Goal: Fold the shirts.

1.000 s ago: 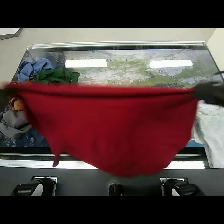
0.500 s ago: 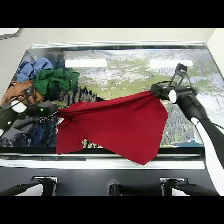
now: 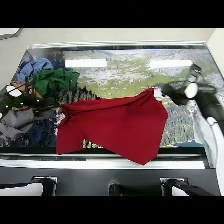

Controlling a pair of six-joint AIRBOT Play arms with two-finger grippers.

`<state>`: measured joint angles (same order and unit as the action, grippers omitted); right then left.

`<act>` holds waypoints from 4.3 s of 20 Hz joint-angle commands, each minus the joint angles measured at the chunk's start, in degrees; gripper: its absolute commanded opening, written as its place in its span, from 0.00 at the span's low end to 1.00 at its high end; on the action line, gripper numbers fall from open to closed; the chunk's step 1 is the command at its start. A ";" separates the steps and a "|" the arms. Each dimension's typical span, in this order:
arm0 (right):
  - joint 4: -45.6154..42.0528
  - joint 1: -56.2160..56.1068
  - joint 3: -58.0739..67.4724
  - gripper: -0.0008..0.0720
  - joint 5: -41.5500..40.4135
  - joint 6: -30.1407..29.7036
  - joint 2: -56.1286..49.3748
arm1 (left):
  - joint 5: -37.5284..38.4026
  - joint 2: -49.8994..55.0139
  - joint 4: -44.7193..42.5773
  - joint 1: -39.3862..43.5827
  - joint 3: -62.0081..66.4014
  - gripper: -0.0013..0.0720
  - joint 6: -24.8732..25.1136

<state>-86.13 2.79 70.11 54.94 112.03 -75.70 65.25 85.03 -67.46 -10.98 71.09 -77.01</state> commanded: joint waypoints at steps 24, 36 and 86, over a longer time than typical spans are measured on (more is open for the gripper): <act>29.14 -4.46 -37.97 0.08 12.55 -12.96 6.25 | 7.82 3.52 12.15 2.14 -6.93 0.06 15.72; -11.13 -4.39 28.55 0.07 -5.14 -16.20 31.23 | -19.23 -41.40 17.14 -2.29 25.16 0.06 -2.23; 4.04 0.04 23.56 0.47 23.37 -17.81 -27.61 | 8.46 6.49 6.49 6.21 1.29 0.69 -5.95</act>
<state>-83.35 2.59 93.30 77.60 93.10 -103.74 71.50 91.61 -64.42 -4.36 72.62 -82.78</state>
